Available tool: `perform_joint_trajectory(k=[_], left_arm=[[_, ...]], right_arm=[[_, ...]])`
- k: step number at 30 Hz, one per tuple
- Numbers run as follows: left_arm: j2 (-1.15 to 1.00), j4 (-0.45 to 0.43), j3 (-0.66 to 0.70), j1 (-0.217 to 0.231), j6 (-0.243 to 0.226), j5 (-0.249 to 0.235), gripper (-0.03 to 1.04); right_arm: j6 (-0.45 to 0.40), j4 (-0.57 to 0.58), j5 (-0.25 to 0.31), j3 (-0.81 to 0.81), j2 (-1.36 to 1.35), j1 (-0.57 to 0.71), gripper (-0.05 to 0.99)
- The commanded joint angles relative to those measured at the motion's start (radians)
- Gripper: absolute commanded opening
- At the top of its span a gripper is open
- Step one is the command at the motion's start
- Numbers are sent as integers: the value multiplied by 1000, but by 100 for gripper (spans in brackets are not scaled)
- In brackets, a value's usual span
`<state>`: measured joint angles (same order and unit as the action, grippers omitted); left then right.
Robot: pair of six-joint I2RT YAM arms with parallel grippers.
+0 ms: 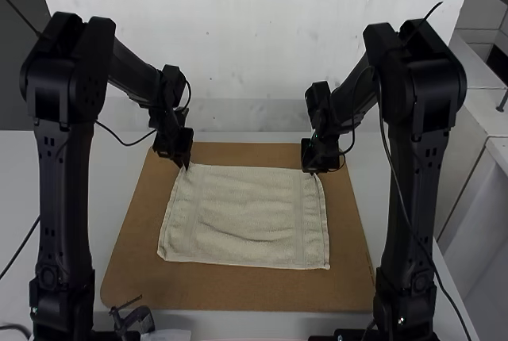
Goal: Fold the towel.
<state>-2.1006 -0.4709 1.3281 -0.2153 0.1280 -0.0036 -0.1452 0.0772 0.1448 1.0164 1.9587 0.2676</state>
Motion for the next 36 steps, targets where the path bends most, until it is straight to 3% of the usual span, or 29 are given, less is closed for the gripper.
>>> perform_joint_trajectory(k=[1,8,27,36], left_arm=[[-49,-9,-6,-30,9,-1,1],[28,-26,10,-47,42,-15,1],[324,-71,13,-9,142,-55,1],[484,-71,-125,-30,147,-53,1]], right_arm=[[2,4,47,-10,60,-18,1],[2,-7,61,24,9,-13,1],[19,-195,33,36,-175,-54,1],[58,-205,1,-76,-284,-14,1]])
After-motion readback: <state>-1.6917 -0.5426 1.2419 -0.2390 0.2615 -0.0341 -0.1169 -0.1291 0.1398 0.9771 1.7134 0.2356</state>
